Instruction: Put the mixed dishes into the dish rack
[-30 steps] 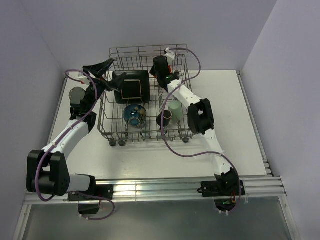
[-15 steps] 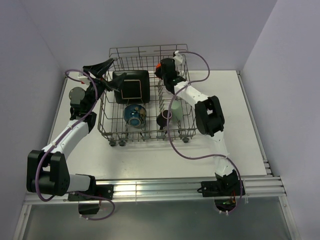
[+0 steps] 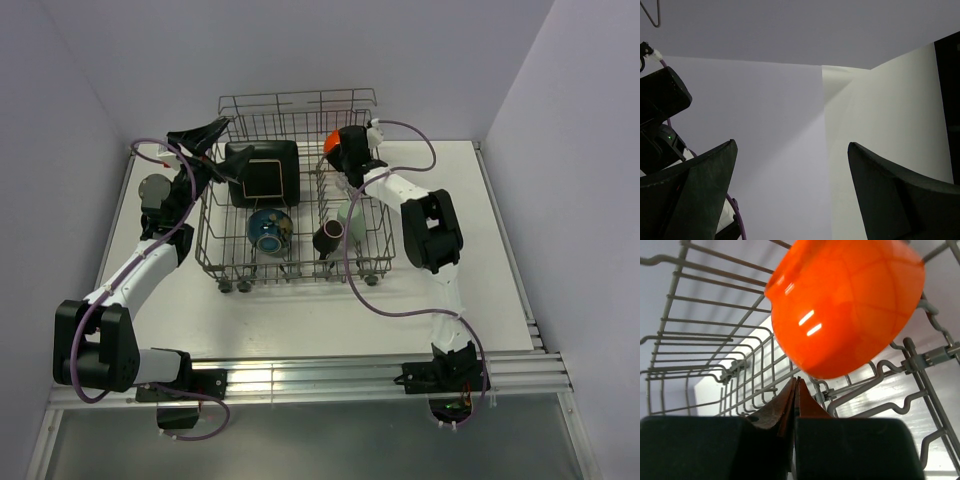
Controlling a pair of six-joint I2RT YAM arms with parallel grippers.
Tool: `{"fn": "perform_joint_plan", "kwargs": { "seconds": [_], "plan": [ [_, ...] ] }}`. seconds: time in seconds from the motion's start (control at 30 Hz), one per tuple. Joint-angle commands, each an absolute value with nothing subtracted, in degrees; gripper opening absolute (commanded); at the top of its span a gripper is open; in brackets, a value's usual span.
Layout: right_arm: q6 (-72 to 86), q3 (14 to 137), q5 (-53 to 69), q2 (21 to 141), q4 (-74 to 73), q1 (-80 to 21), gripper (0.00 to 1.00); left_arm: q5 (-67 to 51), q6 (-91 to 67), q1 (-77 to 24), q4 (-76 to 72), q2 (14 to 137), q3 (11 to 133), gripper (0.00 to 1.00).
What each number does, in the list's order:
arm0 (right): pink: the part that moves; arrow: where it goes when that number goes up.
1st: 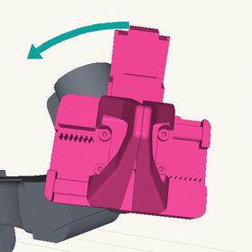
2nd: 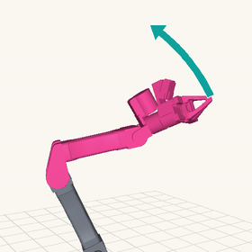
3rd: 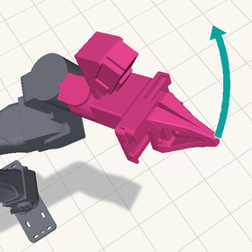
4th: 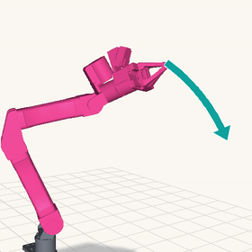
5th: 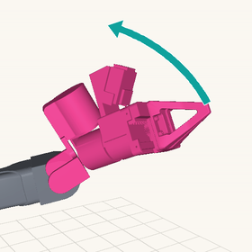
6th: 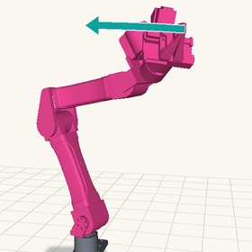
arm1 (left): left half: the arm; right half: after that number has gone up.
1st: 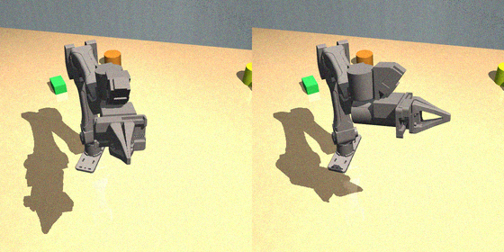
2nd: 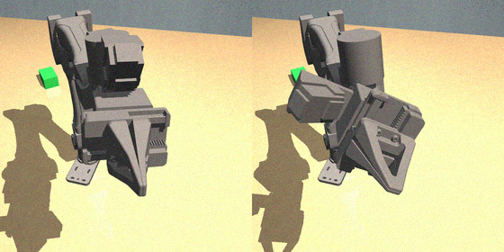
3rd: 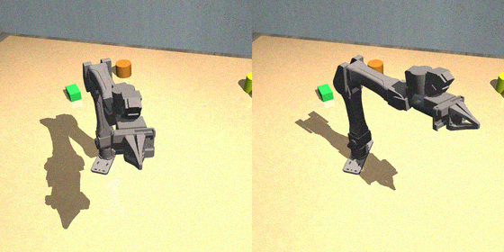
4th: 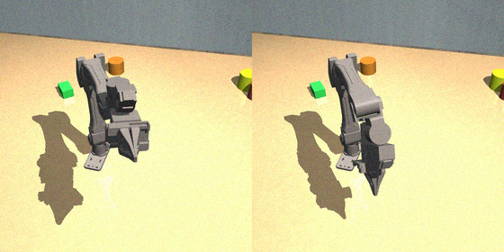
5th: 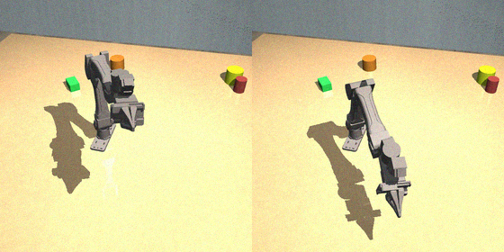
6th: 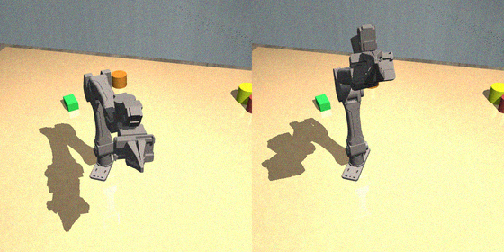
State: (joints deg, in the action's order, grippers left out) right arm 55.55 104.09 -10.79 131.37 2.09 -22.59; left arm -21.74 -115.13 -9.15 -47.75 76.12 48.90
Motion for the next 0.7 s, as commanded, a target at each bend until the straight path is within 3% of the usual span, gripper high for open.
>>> {"fn": "perform_joint_plan", "kwargs": {
  "seconds": [0.0,0.1,0.13,0.27,0.67],
  "plan": [
    [59.2,105.2,-9.1,129.6,-3.6,-22.2,0.00,-22.7,-145.0,-9.5,-50.6,75.3,51.9,0.99],
    [59.9,104.2,-7.0,128.7,-2.0,-22.1,0.03,-22.7,-144.9,-9.5,-50.6,75.4,52.1,0.99],
    [60.0,104.0,-6.2,128.3,-1.6,-22.1,0.15,-22.7,-144.8,-9.5,-50.7,75.4,52.1,0.99],
    [59.2,102.1,-4.1,127.0,4.4,-22.0,0.36,-22.7,-144.9,-9.6,-50.9,75.2,52.1,0.99],
    [57.6,103.5,-1.1,123.3,7.9,-21.7,0.42,-23.4,-144.5,-9.6,-51.2,74.6,51.3,0.99]
  ]
}}
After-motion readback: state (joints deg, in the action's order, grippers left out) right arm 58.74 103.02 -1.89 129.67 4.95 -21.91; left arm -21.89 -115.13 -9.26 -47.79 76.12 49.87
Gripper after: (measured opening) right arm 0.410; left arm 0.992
